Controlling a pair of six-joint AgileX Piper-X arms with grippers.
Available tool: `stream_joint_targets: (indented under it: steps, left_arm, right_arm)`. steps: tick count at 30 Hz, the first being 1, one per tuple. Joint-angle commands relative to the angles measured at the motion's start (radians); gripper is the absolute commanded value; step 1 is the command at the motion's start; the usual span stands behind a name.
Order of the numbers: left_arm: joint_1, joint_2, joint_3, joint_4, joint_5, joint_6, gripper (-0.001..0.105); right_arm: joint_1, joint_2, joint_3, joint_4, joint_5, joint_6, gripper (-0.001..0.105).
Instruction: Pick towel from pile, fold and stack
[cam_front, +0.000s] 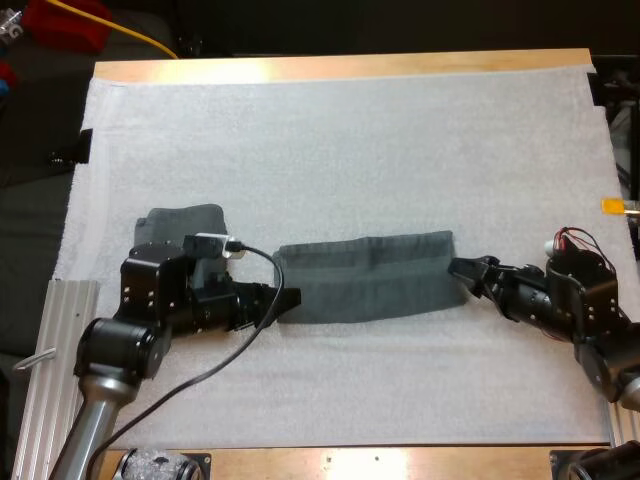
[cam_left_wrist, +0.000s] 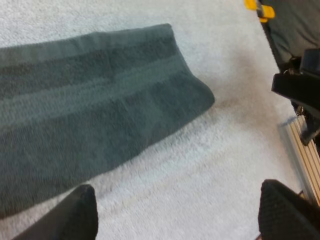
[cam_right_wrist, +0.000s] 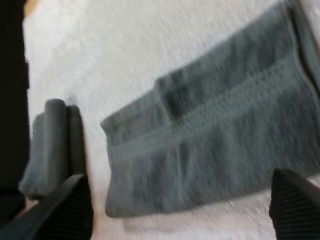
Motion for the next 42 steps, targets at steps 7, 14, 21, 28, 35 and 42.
stream_joint_targets:
  steps: [7, 14, 21, 28, 35, 42]
  left_arm:
    - [0.003, -0.135, -0.006, 0.081, -0.006, 0.000, 0.065]
    - [0.003, -0.196, -0.006, 0.113, -0.006, 0.000, 0.065]
    - [0.003, -0.196, -0.006, 0.113, 0.009, 0.000, 0.065]
    - [0.003, -0.196, -0.006, 0.113, 0.045, 0.000, 0.065]
    - [0.003, -0.196, -0.006, 0.114, 0.059, 0.000, 0.065]
    - [0.003, -0.196, -0.006, 0.114, 0.062, 0.000, 0.065]
  right_arm:
    - [-0.003, -0.093, -0.083, 0.226, 0.026, -0.109, 0.071]
    - [-0.003, -0.157, -0.103, 0.295, 0.028, -0.121, 0.071]
    - [-0.003, -0.166, -0.103, 0.329, 0.057, -0.162, 0.071]
    - [-0.003, -0.148, -0.106, 0.337, 0.105, -0.170, 0.071]
    - [-0.003, -0.065, -0.133, 0.336, 0.131, -0.242, 0.071]
    - [-0.036, 0.075, -0.198, 0.336, 0.152, -0.315, 0.071]
